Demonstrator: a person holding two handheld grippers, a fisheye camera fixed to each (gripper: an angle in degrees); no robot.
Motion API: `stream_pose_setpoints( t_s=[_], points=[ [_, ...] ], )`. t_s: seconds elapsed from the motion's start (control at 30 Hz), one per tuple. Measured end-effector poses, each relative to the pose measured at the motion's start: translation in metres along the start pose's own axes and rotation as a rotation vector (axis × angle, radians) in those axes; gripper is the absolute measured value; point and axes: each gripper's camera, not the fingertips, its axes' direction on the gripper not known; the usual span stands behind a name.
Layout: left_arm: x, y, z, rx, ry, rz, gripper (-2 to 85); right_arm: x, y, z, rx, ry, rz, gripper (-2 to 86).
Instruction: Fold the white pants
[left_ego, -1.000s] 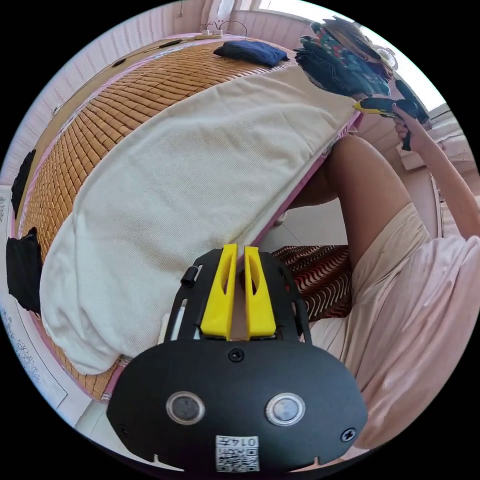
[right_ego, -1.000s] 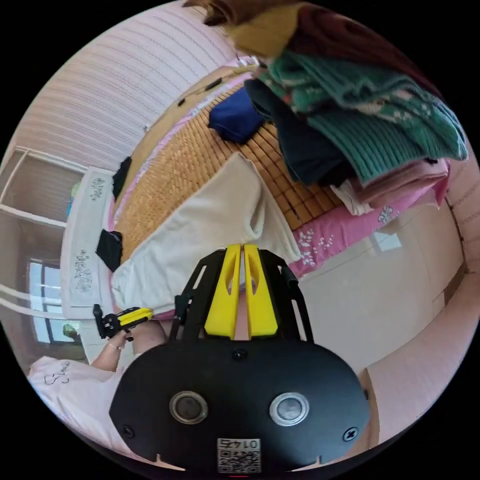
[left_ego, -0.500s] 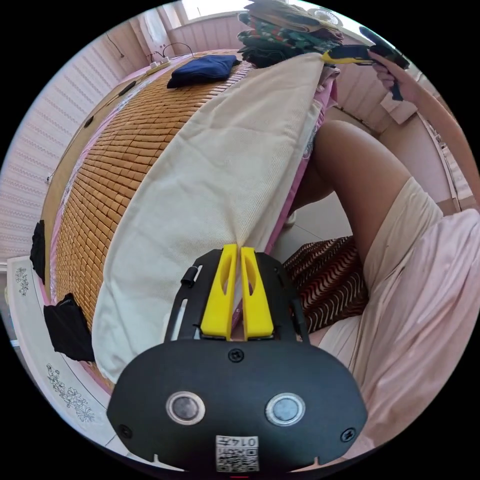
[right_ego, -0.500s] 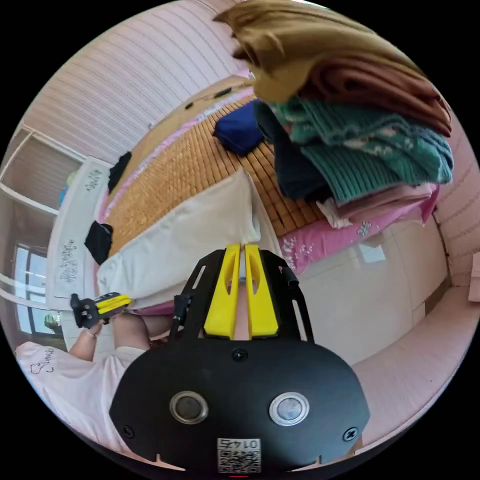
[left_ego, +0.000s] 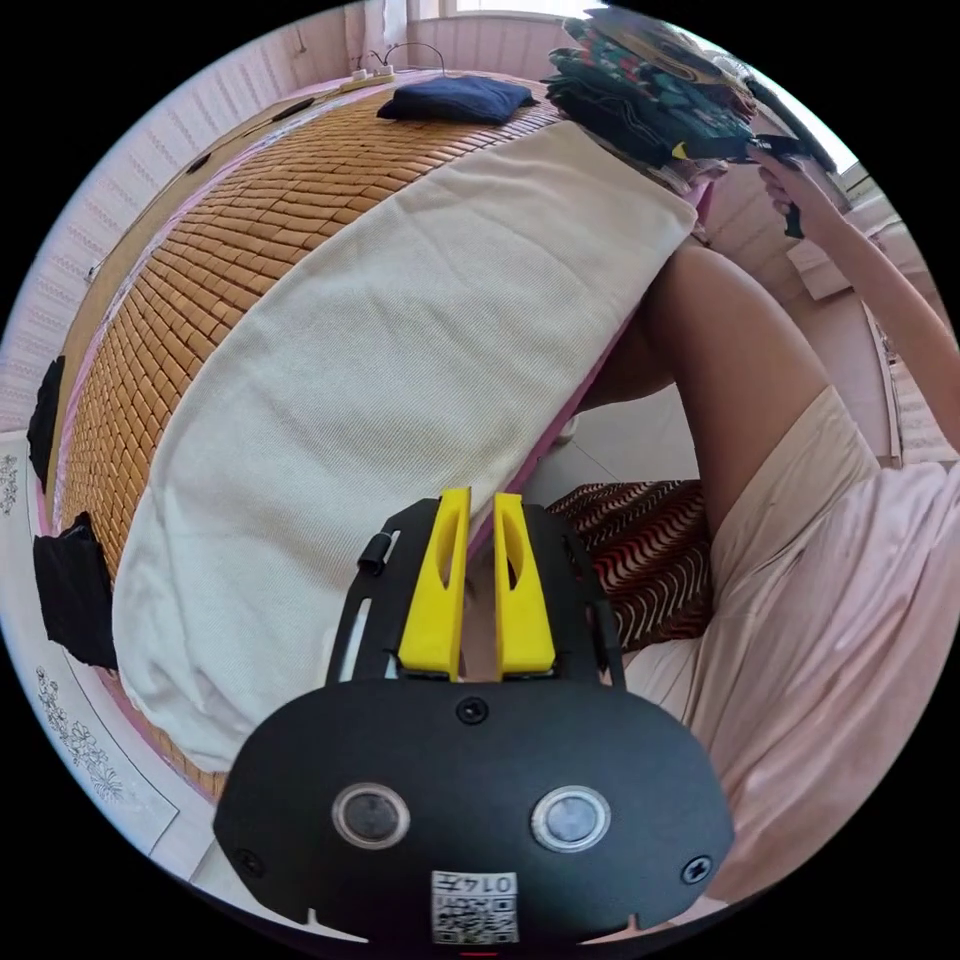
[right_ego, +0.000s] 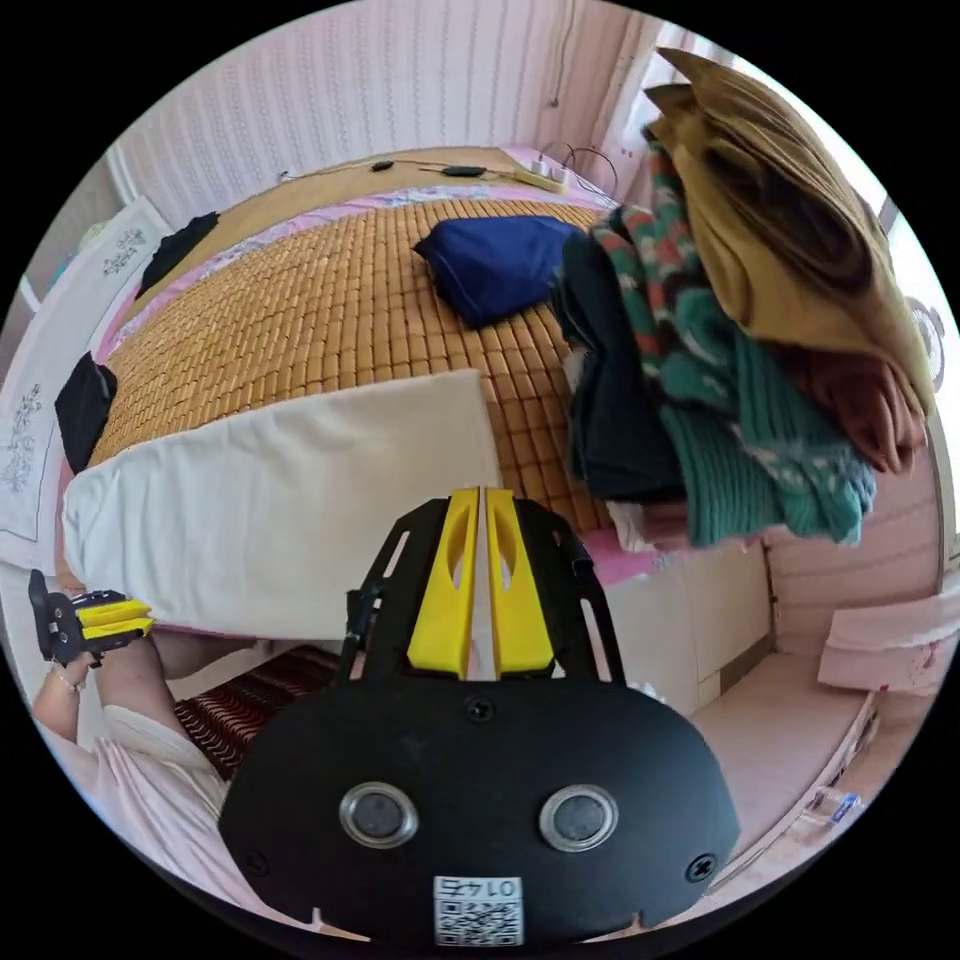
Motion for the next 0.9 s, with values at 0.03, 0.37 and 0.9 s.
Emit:
stream_pose_setpoints(
  t_s=[0.03, 0.37, 0.9],
  points=[
    [-0.004, 0.005, -0.002, 0.007, -0.001, -0.016, 4.0, -0.014, -0.026, 0.018, -0.031, -0.034, -0.025, -0.6],
    [-0.032, 0.020, 0.011, -0.020, 0.011, -0.058, 0.5, -0.087, -0.133, 0.127, -0.203, 0.069, -0.049, -0.5],
    [-0.074, 0.121, -0.023, 0.203, -0.040, -0.259, -1.0, -0.556, -0.089, 0.108, -0.151, -0.165, -1.078, -0.4]
  ],
)
